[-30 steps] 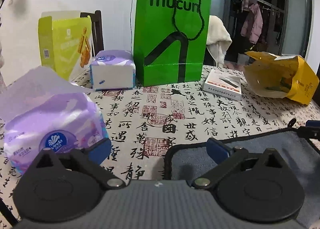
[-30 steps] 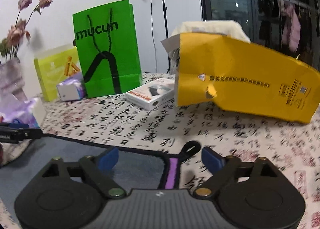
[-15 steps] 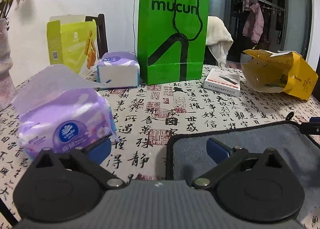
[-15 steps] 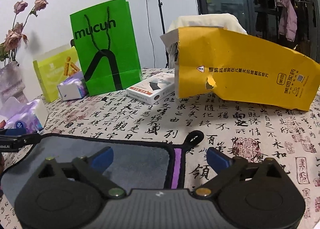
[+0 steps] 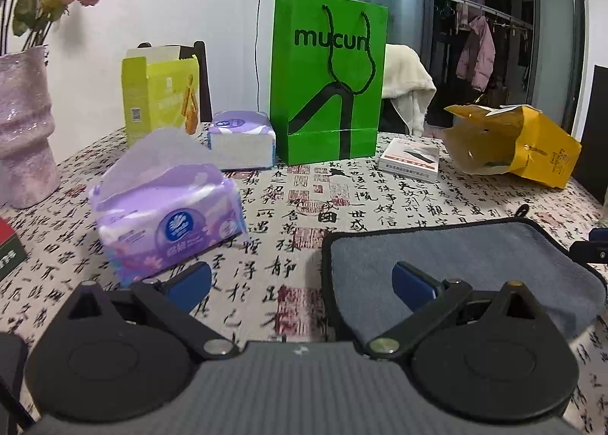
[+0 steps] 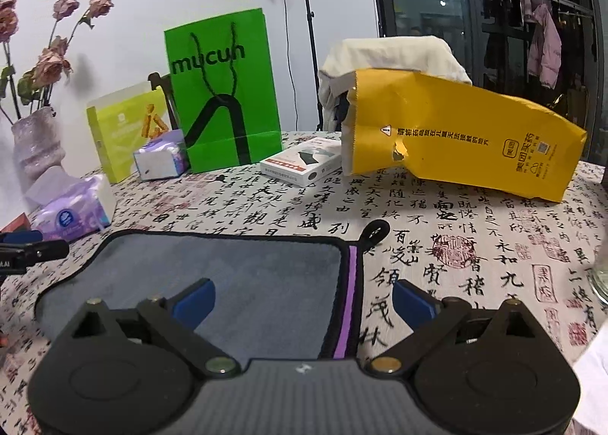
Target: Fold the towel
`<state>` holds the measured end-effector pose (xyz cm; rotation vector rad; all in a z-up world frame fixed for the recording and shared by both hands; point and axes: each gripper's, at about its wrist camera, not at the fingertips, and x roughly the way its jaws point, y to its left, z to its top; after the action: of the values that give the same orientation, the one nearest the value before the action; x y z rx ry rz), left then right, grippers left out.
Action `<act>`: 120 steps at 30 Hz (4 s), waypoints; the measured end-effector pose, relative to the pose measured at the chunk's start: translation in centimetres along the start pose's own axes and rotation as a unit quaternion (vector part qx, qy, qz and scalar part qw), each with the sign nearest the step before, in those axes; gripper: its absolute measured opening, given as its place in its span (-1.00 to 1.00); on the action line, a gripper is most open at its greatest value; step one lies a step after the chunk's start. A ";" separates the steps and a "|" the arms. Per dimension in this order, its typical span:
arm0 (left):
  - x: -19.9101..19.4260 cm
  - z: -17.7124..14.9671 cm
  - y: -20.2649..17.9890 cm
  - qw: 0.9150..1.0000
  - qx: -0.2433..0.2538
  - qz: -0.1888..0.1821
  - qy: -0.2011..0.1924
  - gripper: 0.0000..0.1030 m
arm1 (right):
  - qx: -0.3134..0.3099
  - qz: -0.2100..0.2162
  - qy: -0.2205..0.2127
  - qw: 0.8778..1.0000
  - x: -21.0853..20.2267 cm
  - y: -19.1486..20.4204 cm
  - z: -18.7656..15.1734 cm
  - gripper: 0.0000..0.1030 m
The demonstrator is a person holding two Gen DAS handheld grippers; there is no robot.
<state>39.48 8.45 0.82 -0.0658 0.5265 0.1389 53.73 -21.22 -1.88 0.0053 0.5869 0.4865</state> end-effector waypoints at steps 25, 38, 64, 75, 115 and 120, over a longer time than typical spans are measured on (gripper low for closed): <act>-11.0 -3.9 0.6 0.999 0.012 -0.019 -0.028 1.00 | 0.043 0.002 -0.027 0.999 -10.3 3.8 -6.7 0.95; -16.8 -7.1 0.5 0.999 0.015 -0.036 -0.035 1.00 | 0.032 -0.006 -0.055 0.998 -16.3 6.9 -9.5 0.96; -26.7 -13.8 3.3 0.995 0.024 -0.053 -0.077 1.00 | 0.014 -0.030 -0.091 0.995 -24.9 14.0 -15.3 1.00; -29.7 -15.1 1.9 0.991 0.045 -0.069 -0.103 1.00 | -0.036 -0.043 -0.122 0.991 -29.0 17.3 -17.7 1.00; -34.8 -21.0 0.6 0.988 0.029 -0.095 -0.116 1.00 | -0.009 -0.027 -0.155 0.988 -37.4 21.2 -25.1 1.00; -34.8 -20.9 0.4 0.987 0.035 -0.099 -0.117 1.00 | -0.008 -0.032 -0.158 0.987 -37.6 21.4 -25.3 1.00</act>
<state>-0.72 2.78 0.32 -0.0331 0.2870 -0.0667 3.69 -22.20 -0.09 0.0481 0.2708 0.4180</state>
